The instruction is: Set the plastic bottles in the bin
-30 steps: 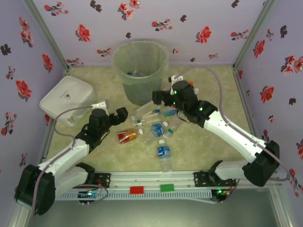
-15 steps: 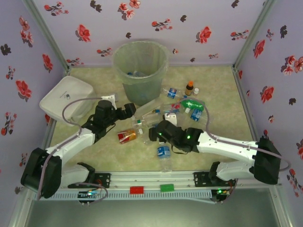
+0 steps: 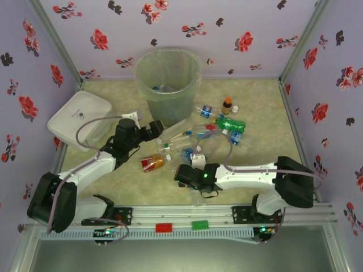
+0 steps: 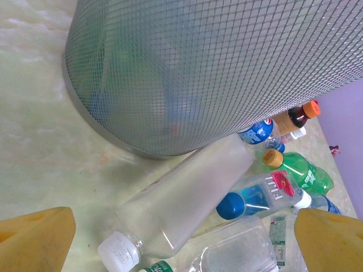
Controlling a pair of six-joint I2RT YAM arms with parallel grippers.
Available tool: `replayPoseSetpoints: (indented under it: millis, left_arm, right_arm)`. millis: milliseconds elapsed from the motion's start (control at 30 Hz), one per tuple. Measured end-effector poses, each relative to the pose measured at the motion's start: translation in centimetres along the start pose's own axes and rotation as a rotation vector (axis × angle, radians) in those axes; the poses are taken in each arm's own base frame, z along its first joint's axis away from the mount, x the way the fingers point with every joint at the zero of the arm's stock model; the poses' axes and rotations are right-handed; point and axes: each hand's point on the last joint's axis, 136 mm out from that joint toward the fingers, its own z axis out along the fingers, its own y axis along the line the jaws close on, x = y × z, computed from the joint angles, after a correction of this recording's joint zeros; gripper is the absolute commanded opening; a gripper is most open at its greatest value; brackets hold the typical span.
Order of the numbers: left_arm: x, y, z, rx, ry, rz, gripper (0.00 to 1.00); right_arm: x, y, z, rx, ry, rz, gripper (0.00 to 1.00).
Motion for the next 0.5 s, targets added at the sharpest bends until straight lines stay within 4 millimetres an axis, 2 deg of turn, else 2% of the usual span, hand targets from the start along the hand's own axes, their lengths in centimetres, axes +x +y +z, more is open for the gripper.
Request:
replayPoseSetpoints:
  millis: [367,500]
  left_arm:
    - [-0.5,0.3,0.0,-0.026,-0.021,0.003,1.0]
    - [-0.6,0.4,0.0,-0.03,-0.024,0.004,1.0]
  right_arm:
    - [2.0,-0.9,1.9,0.064,0.071,0.001,0.72]
    - [2.0,-0.9,1.9,0.062,0.073,0.002,0.55]
